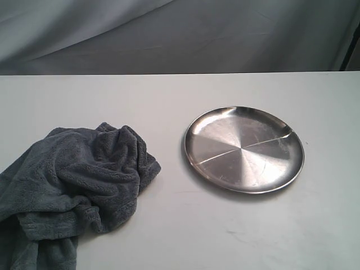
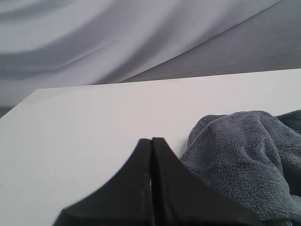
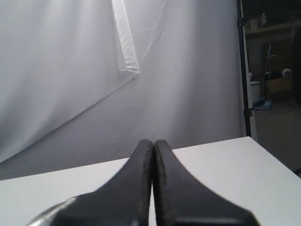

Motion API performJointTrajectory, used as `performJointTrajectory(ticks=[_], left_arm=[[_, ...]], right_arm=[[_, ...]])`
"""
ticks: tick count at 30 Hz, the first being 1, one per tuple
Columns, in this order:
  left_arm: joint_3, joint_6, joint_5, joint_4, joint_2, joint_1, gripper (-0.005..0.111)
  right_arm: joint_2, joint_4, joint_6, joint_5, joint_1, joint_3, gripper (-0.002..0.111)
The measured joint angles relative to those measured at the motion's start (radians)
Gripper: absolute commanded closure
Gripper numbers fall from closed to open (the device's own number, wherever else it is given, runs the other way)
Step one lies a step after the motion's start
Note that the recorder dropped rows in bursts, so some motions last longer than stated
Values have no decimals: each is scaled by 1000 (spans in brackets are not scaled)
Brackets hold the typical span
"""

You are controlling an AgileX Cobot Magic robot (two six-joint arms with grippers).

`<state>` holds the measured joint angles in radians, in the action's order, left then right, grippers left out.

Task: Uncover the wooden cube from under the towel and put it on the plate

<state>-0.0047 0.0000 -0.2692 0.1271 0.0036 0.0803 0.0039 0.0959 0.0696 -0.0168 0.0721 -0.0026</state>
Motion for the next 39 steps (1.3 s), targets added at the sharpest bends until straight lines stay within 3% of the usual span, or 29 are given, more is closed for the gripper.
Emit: performJointTrajectory(ticks=[4,9,16,30,39], left_arm=[[0,0,0,0,0,0,107],[0,0,0,0,0,0,107],[0,0,0,0,0,0,107],[0,0,0,0,0,0,107],[0,0,0,0,0,0,107]], right_arm=[[0,0,8,-10,0,0,108],[0,1,12,166,0,0,108],[-2,202,28,118,0,-15,108],[-2,254,7,387,0,-236,108],[210,258,-213,592,0,-425,108]])
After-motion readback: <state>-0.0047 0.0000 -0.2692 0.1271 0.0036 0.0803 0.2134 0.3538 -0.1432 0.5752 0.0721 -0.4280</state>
